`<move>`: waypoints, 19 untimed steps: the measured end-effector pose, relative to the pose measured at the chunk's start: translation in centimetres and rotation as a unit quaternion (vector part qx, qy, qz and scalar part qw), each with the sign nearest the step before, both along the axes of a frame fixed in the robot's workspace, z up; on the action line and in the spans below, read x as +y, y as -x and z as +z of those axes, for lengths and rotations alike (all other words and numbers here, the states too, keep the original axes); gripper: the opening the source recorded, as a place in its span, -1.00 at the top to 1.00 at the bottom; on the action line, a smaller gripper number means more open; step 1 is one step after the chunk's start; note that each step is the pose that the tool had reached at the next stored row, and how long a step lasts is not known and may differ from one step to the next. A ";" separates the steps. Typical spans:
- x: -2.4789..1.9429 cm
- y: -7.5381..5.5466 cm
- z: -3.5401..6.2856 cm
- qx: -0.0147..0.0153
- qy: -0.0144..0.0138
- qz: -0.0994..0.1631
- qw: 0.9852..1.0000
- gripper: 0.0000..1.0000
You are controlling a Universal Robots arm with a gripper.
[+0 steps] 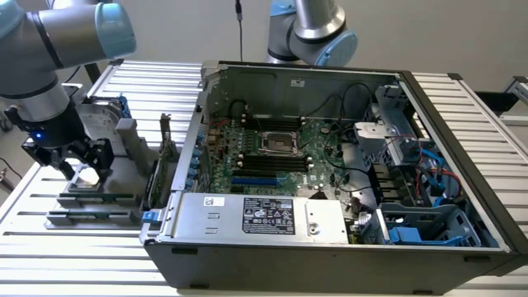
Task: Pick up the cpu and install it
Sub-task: 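Pick up the cpu and move it towards the insertion slot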
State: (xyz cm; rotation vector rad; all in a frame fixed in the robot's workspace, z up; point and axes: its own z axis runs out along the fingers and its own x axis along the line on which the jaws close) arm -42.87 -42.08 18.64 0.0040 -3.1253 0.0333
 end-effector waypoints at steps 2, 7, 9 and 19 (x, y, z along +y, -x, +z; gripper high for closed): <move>0.01 0.0 -0.09 0.000 0.000 -0.001 1.000 -0.43; 0.02 0.0 -0.23 0.000 0.000 -0.004 1.000 -0.43; 0.02 0.0 -0.25 0.000 0.000 -0.005 1.000 -0.43; 0.02 0.0 -0.16 0.000 -0.001 -0.005 1.000 -0.43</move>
